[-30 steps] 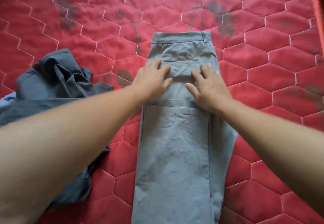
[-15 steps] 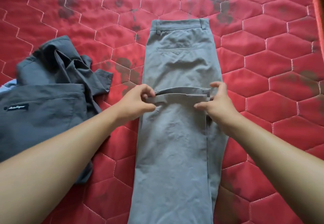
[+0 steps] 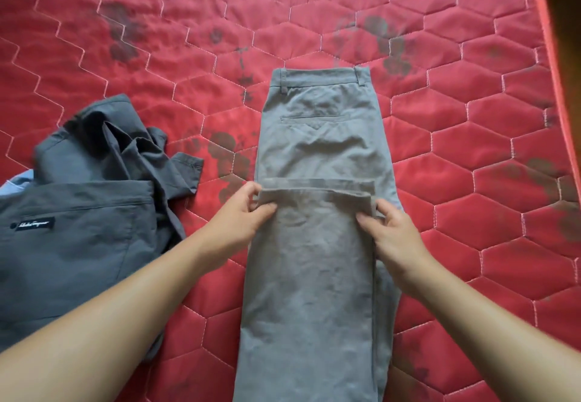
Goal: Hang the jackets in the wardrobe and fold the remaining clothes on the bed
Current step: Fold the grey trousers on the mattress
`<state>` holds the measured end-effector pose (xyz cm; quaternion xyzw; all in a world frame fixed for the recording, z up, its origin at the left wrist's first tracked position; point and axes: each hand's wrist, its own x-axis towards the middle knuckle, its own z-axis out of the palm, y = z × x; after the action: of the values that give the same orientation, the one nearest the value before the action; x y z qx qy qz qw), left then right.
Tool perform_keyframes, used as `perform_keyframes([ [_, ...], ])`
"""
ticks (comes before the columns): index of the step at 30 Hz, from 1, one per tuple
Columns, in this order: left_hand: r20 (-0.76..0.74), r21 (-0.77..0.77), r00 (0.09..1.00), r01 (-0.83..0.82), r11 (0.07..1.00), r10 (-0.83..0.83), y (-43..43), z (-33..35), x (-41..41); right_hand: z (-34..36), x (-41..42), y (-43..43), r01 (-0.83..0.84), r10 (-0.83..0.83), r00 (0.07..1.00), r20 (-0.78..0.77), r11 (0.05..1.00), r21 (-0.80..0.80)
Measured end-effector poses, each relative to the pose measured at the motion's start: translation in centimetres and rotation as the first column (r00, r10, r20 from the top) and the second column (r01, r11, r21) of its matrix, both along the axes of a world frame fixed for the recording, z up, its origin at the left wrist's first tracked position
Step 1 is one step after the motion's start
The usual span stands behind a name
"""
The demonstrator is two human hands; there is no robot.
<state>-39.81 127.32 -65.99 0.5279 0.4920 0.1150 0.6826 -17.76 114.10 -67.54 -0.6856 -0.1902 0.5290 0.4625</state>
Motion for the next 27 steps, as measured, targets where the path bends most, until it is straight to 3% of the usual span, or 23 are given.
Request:
perform_keyframes([
  [4, 0.004, 0.106, 0.988, -0.152, 0.983, 0.153, 8.3, 1.6, 4.4, 3.0, 4.3, 9.3, 0.038, -0.051, 0.991, 0.122, 0.993, 0.113],
  [7, -0.101, -0.092, 0.987, -0.137, 0.986, 0.127, 11.6, 1.2, 5.8, 2.8, 6.6, 13.1, 0.049, -0.048, 0.999, 0.022, 0.997, -0.054],
  [10, -0.223, -0.288, 0.975, -0.085, 0.954, 0.020, 9.1, -0.4, 3.7, 0.2, 5.8, 9.8, -0.013, -0.023, 0.994, -0.106, 0.945, -0.327],
  [13, -0.208, -0.445, 0.977, -0.056, 0.894, -0.043, 4.5, -1.4, 0.0, -1.2, 3.8, 3.4, -0.052, -0.050, 0.970, -0.240, 0.916, -0.398],
  [18, -0.157, -0.556, 0.972, 0.058, 0.829, -0.173, -5.6, -2.4, -6.1, -0.7, -1.0, -8.1, -0.239, 0.031, 0.910, -0.412, 0.853, -0.463],
  [22, -0.140, -0.587, 0.945, 0.159, 0.794, -0.294, -10.3, -2.8, -8.8, -0.8, -3.6, -12.8, -0.276, 0.103, 0.928, -0.357, 0.836, -0.475],
  [27, -0.086, -0.471, 0.976, 0.136, 0.872, -0.200, -11.9, -2.1, -9.1, -0.9, -4.3, -13.0, -0.163, 0.069, 0.970, -0.235, 0.897, -0.411],
])
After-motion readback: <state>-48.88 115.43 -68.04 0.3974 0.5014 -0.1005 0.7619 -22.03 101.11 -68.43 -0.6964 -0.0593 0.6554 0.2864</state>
